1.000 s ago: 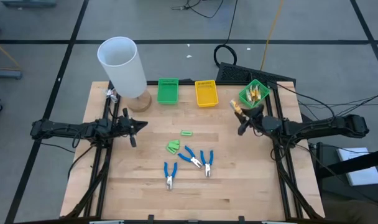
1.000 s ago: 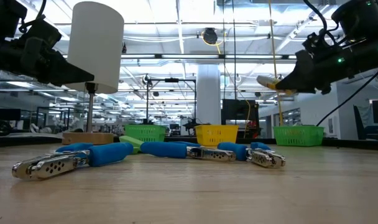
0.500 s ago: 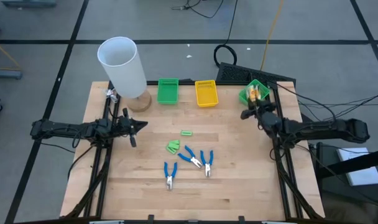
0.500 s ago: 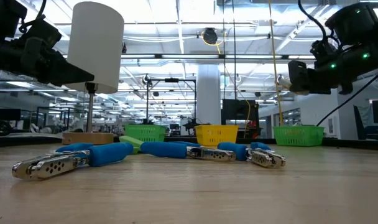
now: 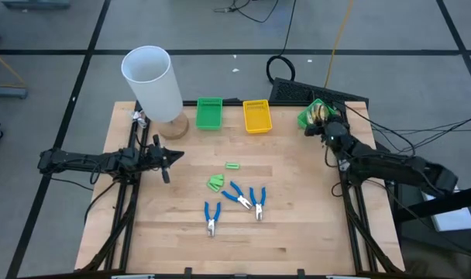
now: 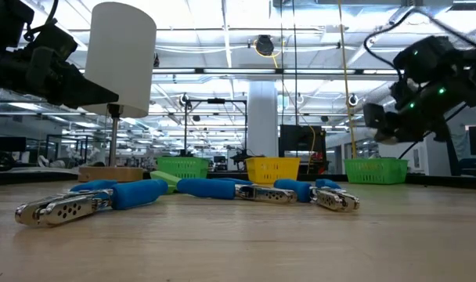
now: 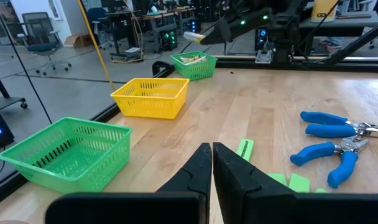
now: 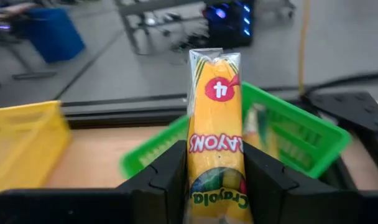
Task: Pick & Place School Supplies
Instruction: Put the yellow crayon box into the right green bin
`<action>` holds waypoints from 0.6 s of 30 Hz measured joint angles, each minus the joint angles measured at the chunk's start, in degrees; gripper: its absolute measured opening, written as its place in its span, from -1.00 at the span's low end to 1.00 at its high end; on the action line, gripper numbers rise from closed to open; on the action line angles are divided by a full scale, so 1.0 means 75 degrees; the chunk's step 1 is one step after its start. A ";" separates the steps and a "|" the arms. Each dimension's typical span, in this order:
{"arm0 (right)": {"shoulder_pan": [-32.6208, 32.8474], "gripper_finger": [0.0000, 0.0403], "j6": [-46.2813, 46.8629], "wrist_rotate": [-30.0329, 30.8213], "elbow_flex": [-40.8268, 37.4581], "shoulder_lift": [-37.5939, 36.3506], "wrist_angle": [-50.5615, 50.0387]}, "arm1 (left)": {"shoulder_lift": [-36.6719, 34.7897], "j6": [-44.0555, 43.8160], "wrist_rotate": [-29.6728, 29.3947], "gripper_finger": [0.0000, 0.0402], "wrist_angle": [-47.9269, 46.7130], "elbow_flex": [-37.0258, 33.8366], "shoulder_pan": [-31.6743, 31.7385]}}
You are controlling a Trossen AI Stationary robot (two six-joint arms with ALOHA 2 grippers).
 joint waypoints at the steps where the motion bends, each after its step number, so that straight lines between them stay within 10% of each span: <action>1: -0.0250 -0.40 0.0035 -0.0136 0.0000 0.0160 0.0072 | 0.0000 -0.0001 0.0000 -0.89 0.0000 0.0000 0.0001; 9: -0.1536 -0.40 -0.0227 -0.1251 0.0000 0.1463 0.1151 | 0.0000 0.0002 0.0001 -0.89 0.0000 0.0002 0.0001; 18: -0.1428 -0.40 -0.0492 -0.0600 0.0004 0.2060 0.1567 | 0.0000 0.0002 0.0003 -0.89 0.0000 0.0001 0.0000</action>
